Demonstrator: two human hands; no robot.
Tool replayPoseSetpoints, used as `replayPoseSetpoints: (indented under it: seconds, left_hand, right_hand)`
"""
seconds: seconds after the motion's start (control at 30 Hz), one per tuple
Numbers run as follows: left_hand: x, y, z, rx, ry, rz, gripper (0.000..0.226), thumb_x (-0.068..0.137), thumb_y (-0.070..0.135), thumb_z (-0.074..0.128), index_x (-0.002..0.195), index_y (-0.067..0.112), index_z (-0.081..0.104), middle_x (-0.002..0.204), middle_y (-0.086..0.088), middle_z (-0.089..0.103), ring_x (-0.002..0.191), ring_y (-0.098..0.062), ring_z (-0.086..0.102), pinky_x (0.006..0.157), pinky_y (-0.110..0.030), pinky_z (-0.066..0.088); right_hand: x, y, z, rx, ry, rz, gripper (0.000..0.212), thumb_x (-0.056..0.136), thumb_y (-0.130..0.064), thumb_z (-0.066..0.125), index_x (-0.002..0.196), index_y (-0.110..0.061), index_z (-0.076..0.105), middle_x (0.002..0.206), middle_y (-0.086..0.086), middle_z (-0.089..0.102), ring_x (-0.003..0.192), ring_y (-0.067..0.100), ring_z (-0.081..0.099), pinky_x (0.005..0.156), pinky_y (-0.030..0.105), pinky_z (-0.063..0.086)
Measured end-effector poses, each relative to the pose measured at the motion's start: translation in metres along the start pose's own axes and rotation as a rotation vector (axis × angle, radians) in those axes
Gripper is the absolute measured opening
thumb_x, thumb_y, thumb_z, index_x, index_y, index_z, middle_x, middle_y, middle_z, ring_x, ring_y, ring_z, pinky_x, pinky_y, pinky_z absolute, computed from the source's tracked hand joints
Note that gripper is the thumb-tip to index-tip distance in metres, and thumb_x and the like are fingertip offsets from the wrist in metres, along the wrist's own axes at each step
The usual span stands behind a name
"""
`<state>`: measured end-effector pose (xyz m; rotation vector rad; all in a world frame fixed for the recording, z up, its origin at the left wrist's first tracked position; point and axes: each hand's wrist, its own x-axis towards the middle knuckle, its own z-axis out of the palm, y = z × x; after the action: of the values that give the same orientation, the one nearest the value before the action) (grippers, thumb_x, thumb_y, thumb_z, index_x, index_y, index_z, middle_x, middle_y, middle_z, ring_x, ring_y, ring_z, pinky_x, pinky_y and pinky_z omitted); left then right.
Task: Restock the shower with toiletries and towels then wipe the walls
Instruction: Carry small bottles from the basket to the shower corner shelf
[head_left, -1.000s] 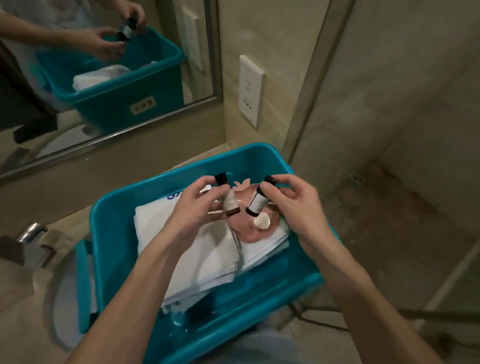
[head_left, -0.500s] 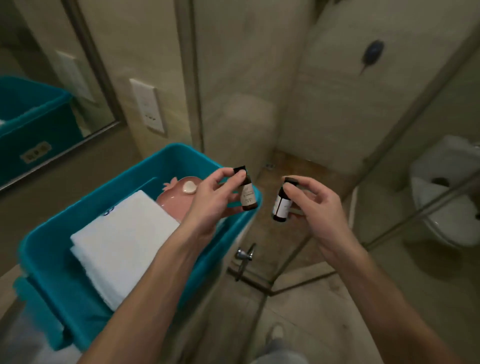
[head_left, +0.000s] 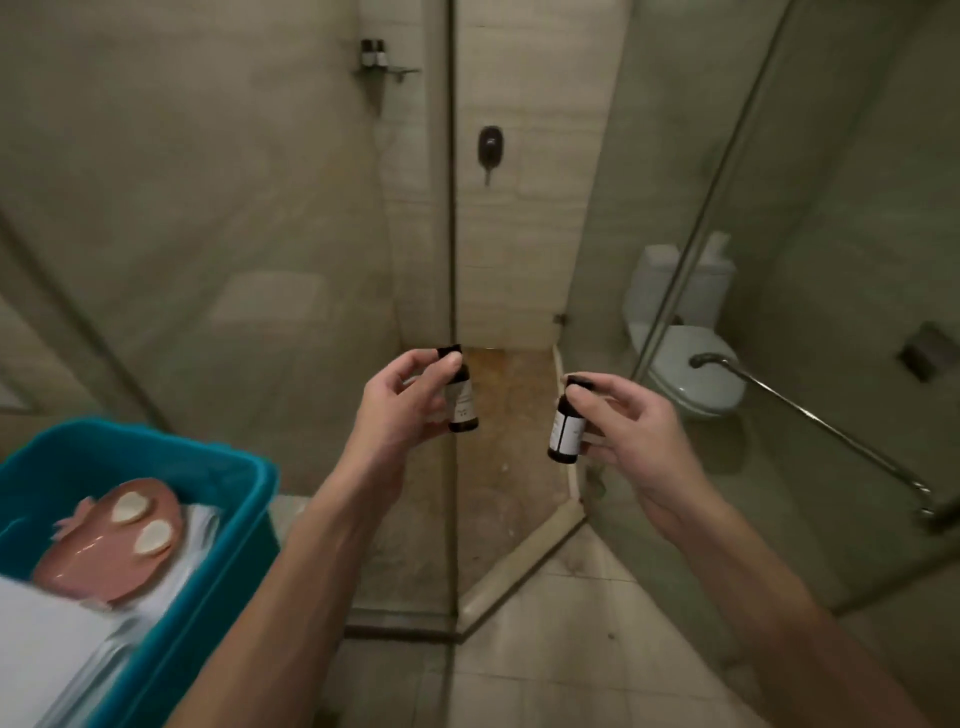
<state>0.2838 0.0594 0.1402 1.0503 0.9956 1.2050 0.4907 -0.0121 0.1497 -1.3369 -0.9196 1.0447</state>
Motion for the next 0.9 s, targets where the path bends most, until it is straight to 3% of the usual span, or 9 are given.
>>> replayPoseSetpoints:
  seconds: [0.13, 0.3, 0.4, 0.57, 0.9]
  left_hand:
    - [0.012, -0.021, 0.081, 0.019, -0.067, -0.039, 0.017, 0.092, 0.027, 0.072, 0.103, 0.016, 0.065, 0.077, 0.011, 0.068, 0.060, -0.002, 0.063, 0.077, -0.041, 0.057]
    - [0.034, -0.039, 0.151, 0.077, -0.119, -0.054, 0.015, 0.091, 0.034, 0.072, 0.098, 0.022, 0.068, 0.082, 0.008, 0.067, 0.068, -0.006, 0.061, 0.059, -0.024, 0.052]
    - [0.050, -0.039, 0.176, 0.109, -0.138, -0.040, 0.011, 0.091, 0.036, 0.071, 0.093, 0.025, 0.069, 0.082, 0.008, 0.067, 0.073, -0.009, 0.060, 0.060, -0.024, 0.051]
    - [0.092, -0.027, 0.197, 0.161, -0.168, 0.019, 0.009, 0.091, 0.037, 0.070, 0.084, 0.031, 0.070, 0.082, 0.010, 0.070, 0.077, -0.010, 0.063, 0.069, -0.032, 0.053]
    - [0.258, -0.021, 0.212, 0.123, -0.079, 0.066, 0.018, 0.089, 0.041, 0.073, 0.094, 0.024, 0.071, 0.087, 0.007, 0.071, 0.082, -0.017, 0.062, 0.076, -0.039, 0.050]
  right_hand:
    - [0.025, -0.007, -0.077, -0.029, 0.004, 0.004, 0.020, 0.093, -0.019, 0.070, 0.110, -0.009, 0.072, 0.098, 0.005, 0.078, 0.086, 0.012, 0.073, 0.066, 0.023, 0.057]
    - [0.057, -0.018, -0.147, -0.075, 0.002, -0.003, 0.014, 0.091, -0.022, 0.071, 0.102, -0.012, 0.073, 0.098, 0.007, 0.078, 0.089, 0.012, 0.072, 0.079, 0.030, 0.059]
    - [0.080, -0.028, -0.170, -0.094, -0.018, -0.021, 0.016, 0.092, -0.022, 0.071, 0.104, -0.012, 0.072, 0.099, 0.005, 0.078, 0.090, 0.011, 0.072, 0.077, 0.028, 0.059]
    - [0.138, -0.047, -0.178, -0.088, -0.085, -0.046, 0.015, 0.093, -0.024, 0.070, 0.103, -0.012, 0.072, 0.100, 0.008, 0.076, 0.086, 0.011, 0.070, 0.067, 0.021, 0.055]
    - [0.303, -0.070, -0.148, -0.119, -0.099, -0.114, 0.015, 0.093, -0.024, 0.071, 0.104, -0.013, 0.070, 0.099, 0.004, 0.077, 0.085, 0.007, 0.071, 0.063, 0.018, 0.054]
